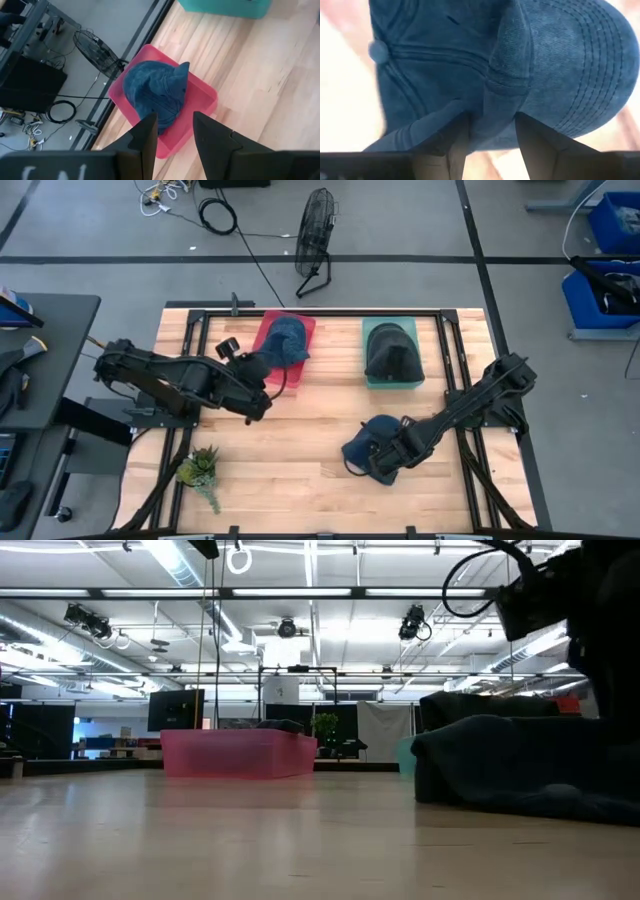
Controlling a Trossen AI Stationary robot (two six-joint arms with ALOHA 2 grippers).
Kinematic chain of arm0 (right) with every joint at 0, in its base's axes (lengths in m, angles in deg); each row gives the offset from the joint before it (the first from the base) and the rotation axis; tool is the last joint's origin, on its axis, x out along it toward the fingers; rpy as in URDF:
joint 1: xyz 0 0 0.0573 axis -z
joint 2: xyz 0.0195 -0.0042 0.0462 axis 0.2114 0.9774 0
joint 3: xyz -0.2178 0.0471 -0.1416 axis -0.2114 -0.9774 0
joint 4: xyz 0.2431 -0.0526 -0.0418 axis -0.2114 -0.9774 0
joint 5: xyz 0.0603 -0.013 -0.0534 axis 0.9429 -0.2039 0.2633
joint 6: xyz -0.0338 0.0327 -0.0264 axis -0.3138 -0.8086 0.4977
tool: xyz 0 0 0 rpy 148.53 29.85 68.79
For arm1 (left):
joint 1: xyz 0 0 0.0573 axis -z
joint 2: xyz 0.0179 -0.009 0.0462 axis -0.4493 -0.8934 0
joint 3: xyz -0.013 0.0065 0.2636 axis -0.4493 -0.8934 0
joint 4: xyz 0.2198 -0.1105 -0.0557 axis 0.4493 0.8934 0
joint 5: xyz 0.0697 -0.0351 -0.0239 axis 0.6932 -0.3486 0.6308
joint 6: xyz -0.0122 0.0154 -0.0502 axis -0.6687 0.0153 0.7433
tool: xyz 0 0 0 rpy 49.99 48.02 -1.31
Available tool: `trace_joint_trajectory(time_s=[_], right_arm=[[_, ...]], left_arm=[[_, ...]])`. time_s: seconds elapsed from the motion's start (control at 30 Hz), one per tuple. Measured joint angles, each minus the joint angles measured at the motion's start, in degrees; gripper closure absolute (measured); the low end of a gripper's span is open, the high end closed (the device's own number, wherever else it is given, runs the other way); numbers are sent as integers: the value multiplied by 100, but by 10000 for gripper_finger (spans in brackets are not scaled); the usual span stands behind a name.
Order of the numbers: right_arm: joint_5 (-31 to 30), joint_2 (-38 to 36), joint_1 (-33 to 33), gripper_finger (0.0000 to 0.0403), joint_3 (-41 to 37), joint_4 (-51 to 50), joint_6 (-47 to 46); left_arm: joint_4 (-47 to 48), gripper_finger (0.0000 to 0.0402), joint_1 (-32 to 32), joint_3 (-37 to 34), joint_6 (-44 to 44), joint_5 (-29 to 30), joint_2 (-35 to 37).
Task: Pick & Place hat
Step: Put the blue cap into the red bin
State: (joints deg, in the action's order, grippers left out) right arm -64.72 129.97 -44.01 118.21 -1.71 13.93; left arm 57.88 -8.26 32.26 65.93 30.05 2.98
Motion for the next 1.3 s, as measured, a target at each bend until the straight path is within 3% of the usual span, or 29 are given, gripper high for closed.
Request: trace_joint_trajectory(time_s=[0.17, 0.37, 0.57, 0.7, 0.83, 1.13, 1.3], right_arm=[[-259, 66, 21, 266, 2, -212, -23], [-259, -152, 27, 387, 69, -384, 559], [-1144, -276, 160, 385, 575, -499, 1647], [-1771, -280, 429, 397, 827, -90, 2027], [-1779, -280, 850, 394, 831, 722, 2110], [-2230, -214, 1659, 397, 780, 1900, 2876], [-2383, -212, 1967, 397, 780, 2210, 3155]], left_arm=[[-2, 273, 0, 0, 0, 0, -50], [-1, 273, 48, 0, -2, -86, -51], [-609, 274, 85, 0, -2, -322, -51], [-1802, 274, 243, -122, -276, -662, -46], [-3003, 274, 405, -573, -597, -938, -53], [-5881, 274, 405, -2412, -772, -1004, -54], [-7557, 274, 263, -3247, -1530, -973, -56]])
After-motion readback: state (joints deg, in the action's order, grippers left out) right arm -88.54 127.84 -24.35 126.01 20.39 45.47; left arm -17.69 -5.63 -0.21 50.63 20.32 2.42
